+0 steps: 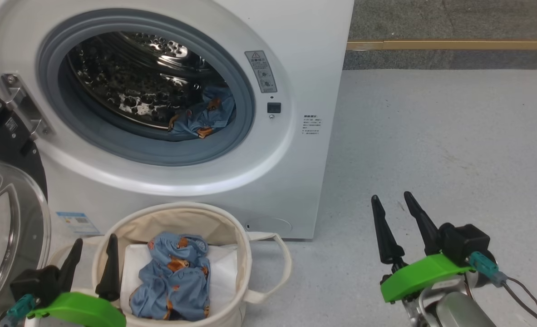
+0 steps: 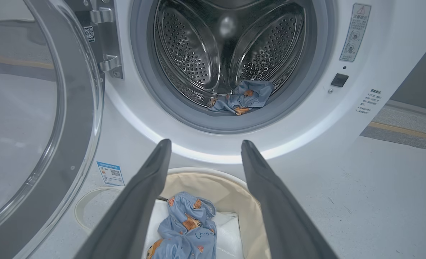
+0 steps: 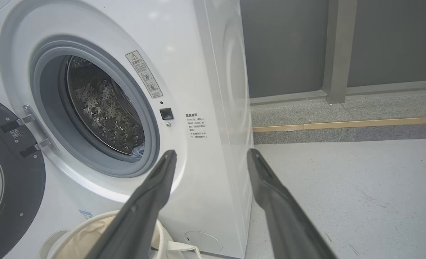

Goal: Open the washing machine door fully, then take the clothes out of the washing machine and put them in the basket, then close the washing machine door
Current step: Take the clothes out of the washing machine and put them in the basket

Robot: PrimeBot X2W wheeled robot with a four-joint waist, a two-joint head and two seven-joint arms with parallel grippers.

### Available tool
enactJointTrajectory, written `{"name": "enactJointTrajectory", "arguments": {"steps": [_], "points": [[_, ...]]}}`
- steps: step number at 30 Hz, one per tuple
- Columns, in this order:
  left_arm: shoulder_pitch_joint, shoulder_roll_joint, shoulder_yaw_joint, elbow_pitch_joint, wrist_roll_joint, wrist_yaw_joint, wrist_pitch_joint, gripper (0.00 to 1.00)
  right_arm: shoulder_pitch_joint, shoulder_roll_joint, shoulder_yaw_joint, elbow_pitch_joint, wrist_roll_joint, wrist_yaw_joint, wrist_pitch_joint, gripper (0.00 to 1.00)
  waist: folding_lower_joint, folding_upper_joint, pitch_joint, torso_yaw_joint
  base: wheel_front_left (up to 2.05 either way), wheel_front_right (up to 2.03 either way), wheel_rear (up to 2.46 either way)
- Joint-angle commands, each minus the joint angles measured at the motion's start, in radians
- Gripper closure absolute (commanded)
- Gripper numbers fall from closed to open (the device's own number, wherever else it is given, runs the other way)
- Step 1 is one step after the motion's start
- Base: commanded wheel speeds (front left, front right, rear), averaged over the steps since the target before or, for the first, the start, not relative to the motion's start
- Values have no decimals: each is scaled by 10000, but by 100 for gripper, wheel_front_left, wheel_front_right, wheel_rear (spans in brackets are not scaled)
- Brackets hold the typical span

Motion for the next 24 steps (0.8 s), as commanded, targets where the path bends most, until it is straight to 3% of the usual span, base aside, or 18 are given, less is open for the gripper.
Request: {"name": "enactJointTrajectory", "arguments": {"steps": [1, 16, 24], "points": [[-389, 338, 367, -231, -49, 30, 16, 0, -290, -10, 114, -338, -24, 8, -124, 0, 0, -1, 6, -5, 0, 0, 0], [-809, 426, 233, 182, -157, -57, 205, 0, -314, -50, 99, -377, -67, 8, -124, 0, 0, -1, 106, -125, 0, 0, 0], [-2623, 571, -157, 1086, -363, -984, 826, 0, -515, -102, 162, -464, -167, 8, -124, 0, 0, -1, 696, -377, 0, 0, 0]]}}
